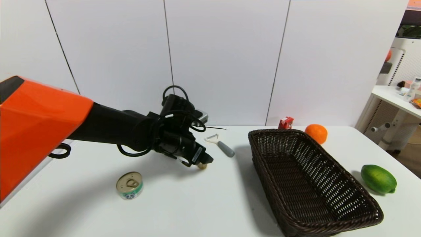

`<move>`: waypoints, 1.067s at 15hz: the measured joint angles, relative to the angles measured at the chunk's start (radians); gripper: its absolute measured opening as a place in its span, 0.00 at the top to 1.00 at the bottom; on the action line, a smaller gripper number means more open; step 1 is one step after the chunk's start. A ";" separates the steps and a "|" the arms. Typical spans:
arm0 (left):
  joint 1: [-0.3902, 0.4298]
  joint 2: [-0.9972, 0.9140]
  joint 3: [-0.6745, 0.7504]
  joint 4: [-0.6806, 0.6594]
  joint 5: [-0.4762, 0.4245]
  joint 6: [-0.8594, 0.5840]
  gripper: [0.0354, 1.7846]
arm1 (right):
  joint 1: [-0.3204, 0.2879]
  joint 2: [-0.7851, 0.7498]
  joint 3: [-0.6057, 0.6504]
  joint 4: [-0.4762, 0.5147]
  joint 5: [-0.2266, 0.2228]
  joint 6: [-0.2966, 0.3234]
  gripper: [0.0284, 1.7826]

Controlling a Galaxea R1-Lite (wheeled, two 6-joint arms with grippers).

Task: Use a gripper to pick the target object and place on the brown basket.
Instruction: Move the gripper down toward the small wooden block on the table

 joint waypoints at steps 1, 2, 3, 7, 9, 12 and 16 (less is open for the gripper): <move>0.002 0.011 -0.003 0.010 0.000 0.000 0.06 | 0.000 0.000 0.000 0.000 0.000 -0.001 0.05; 0.003 0.022 -0.003 0.019 0.001 0.000 0.06 | 0.000 0.000 0.000 0.000 0.000 0.000 0.05; 0.004 0.032 -0.005 0.022 0.003 0.001 0.06 | 0.000 0.000 0.000 0.000 0.000 0.001 0.05; 0.015 0.072 -0.055 0.058 0.006 0.007 0.06 | 0.000 0.000 0.000 0.000 0.000 0.000 0.05; 0.016 0.087 -0.085 0.090 0.005 0.002 0.06 | 0.000 0.000 0.000 0.000 0.000 0.000 0.05; 0.017 0.111 -0.150 0.176 0.001 0.005 0.06 | 0.000 0.000 0.000 0.000 0.000 0.000 0.05; 0.017 0.134 -0.217 0.256 0.002 0.017 0.06 | 0.000 0.000 0.000 0.000 0.000 0.000 0.05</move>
